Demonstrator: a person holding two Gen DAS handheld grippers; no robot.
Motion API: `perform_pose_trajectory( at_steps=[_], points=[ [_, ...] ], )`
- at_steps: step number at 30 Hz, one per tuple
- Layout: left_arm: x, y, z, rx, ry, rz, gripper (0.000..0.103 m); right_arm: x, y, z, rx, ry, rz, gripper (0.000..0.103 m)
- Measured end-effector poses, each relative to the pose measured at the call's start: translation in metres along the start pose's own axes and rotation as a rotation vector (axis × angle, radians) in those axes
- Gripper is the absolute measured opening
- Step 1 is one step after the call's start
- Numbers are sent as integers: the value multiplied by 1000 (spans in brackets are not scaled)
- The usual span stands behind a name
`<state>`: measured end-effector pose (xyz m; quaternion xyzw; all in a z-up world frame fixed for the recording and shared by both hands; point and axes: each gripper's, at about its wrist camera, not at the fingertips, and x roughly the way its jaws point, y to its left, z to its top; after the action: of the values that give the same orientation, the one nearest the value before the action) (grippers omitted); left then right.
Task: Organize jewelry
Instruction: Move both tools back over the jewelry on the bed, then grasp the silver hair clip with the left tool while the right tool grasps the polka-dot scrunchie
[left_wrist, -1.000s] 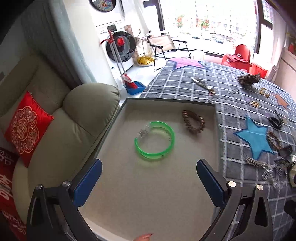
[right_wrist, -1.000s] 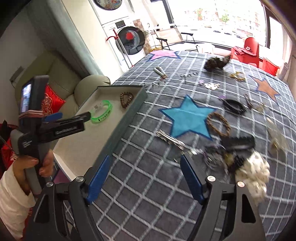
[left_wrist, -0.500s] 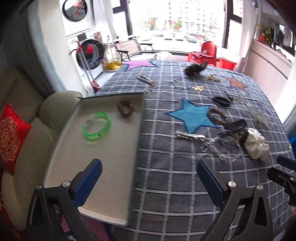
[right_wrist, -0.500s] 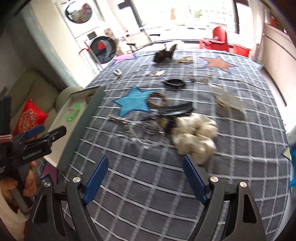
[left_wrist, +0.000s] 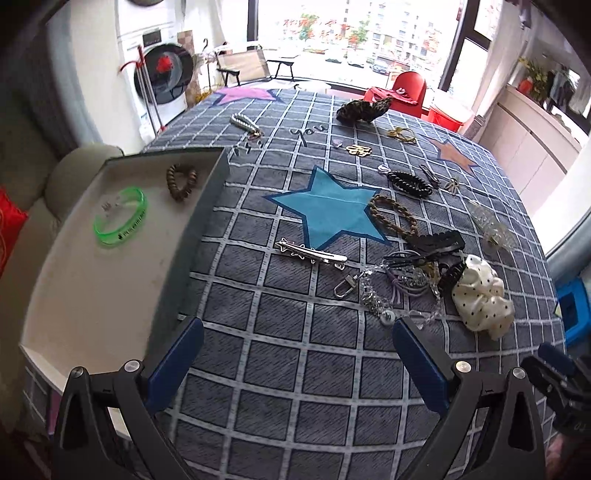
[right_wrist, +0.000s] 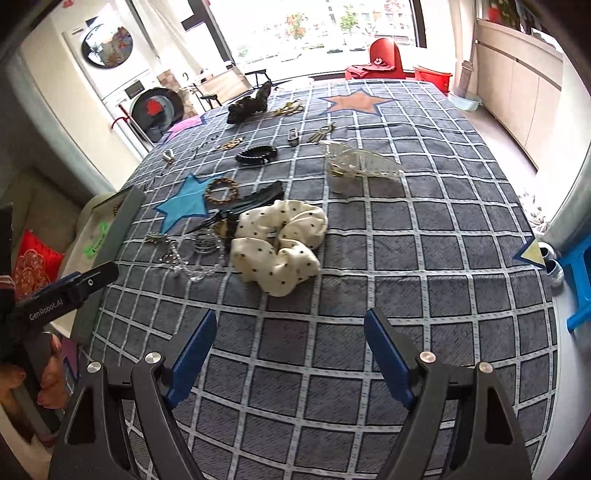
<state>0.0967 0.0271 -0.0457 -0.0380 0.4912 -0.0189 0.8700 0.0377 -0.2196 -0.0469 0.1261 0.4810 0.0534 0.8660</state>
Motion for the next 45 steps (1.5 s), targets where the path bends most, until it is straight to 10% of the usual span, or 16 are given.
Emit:
perform_pose_trajectory(
  at_steps=[17,29,36,45],
  points=[
    [73,20,40,-273,123,34,94,39,8,26,-30,-13,-57,84],
    [83,-9,45,-172,100,166,75,68,17,29,-81,-36,-160,84],
    [76,-16,45,-119,77,145,24,64,18,27,-98,-65,-159,37],
    [61,-11,31,-73,50,2,18,47,13,26,-86,-89,-106,17]
  ],
)
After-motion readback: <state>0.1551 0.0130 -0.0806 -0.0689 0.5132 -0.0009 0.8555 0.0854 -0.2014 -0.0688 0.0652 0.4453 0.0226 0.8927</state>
